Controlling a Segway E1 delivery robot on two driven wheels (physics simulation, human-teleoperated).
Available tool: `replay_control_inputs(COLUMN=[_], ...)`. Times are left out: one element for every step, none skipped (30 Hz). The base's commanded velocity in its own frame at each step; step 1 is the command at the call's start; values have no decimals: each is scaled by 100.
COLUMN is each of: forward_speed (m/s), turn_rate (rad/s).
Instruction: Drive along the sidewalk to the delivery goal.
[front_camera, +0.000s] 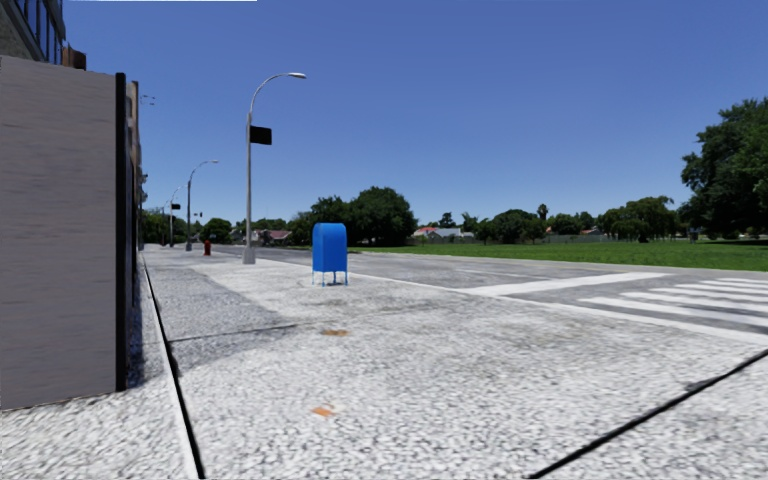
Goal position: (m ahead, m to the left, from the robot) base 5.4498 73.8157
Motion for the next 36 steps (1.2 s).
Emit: replay_control_inputs(forward_speed=[200, 200, 200, 200, 200, 200, 200, 200, 200, 200, 200, 200, 200, 200, 200, 200, 200, 200, 200, 200, 200, 200, 200, 200, 200, 200, 200, 200, 200, 200, 200, 200, 200, 200, 200, 200], turn_rate=[24, 24, 25, 25, 25, 25, 25, 25, 25, 25, 25, 25, 25, 26, 27, 27, 32, 36, 37, 37, 38, 38, 38, 38, 38, 38, 38, 38, 38, 38, 38, 38, 38, 38, 38, 38])
